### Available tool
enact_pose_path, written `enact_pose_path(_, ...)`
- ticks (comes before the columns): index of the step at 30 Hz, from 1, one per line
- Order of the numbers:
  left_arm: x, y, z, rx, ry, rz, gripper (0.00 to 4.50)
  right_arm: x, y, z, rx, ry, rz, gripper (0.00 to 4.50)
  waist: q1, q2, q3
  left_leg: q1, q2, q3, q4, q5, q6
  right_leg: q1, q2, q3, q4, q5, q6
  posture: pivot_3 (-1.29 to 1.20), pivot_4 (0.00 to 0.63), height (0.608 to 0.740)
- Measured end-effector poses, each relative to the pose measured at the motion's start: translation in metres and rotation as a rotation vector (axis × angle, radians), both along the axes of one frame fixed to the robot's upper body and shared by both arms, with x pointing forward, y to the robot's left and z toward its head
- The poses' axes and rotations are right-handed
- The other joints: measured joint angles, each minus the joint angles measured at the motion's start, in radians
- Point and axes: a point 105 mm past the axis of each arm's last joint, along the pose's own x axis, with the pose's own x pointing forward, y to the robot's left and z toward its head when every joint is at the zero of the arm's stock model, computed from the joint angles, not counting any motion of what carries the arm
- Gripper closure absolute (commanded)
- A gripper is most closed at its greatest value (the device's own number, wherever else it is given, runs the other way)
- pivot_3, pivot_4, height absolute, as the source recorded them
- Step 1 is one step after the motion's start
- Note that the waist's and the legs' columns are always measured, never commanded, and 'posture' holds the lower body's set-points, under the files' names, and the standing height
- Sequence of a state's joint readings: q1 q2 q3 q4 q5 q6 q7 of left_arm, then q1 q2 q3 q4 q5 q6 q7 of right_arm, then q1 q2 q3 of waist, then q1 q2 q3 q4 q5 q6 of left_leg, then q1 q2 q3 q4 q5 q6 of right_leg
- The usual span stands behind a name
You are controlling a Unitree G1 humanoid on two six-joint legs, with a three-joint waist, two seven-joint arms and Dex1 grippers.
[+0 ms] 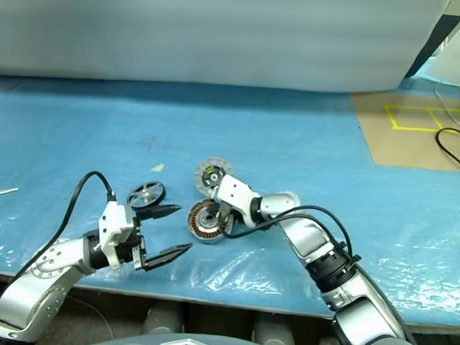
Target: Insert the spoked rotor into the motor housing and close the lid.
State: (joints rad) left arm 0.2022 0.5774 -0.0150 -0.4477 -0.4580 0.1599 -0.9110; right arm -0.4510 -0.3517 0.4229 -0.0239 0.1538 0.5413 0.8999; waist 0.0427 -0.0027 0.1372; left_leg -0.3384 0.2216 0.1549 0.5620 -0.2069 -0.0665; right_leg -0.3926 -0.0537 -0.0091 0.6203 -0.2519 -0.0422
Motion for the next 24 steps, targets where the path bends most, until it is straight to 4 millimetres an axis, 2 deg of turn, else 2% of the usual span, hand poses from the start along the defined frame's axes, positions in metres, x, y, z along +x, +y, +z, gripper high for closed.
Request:
enact_pose_path(4, 0.001, 0.0, 0.001, 0.0, -0.003, -0.001, 0.0, 0.0, -0.001, 0.008, 0.094, 0.116, -0.033, 4.48, -0.001, 0.0, 0.0, -0.013, 0.0, 0.0, 0.0, 0.002, -0.004, -0.013, 0.002, -0.001, 0.0, 0.002, 0.0, 0.0, 0.15, 0.74)
enact_pose_path(8, 0.001, 0.0, 0.001, 0.0, -0.003, -0.001, 0.0, -0.004, 0.002, 0.015, 0.116, 0.113, -0.008, 4.48, 0.0, 0.0, 0.0, -0.013, 0.001, -0.001, -0.002, 0.001, -0.006, -0.013, 0.002, -0.002, -0.001, 0.003, 0.003, 0.0, 0.15, 0.74)
enact_pose_path(16, 0.001, 0.0, 0.0, 0.001, 0.002, 0.002, 0.0, -0.015, 0.009, 0.015, 0.121, 0.124, 0.049, 4.48, 0.0, 0.0, 0.002, -0.012, 0.001, -0.001, -0.002, 0.001, -0.006, -0.012, 0.002, -0.002, -0.002, 0.001, -0.001, 0.0, 0.15, 0.74)
enact_pose_path(20, 0.0, 0.001, -0.001, 0.002, 0.008, 0.005, 0.0, -0.008, 0.008, 0.001, 0.072, 0.105, 0.02, 4.48, -0.001, 0.0, 0.002, -0.012, 0.001, -0.001, 0.0, 0.001, -0.006, -0.012, 0.002, -0.001, -0.002, 0.001, -0.001, 0.0, 0.15, 0.74)
enact_pose_path(24, 0.001, 0.001, -0.001, 0.003, 0.008, 0.009, 0.0, -0.004, 0.01, -0.004, 0.031, 0.041, 0.035, 4.48, -0.001, 0.0, 0.002, -0.008, 0.001, 0.0, -0.001, 0.001, -0.006, -0.008, 0.002, -0.001, -0.002, 0.001, -0.001, 0.0, 0.15, 0.74)
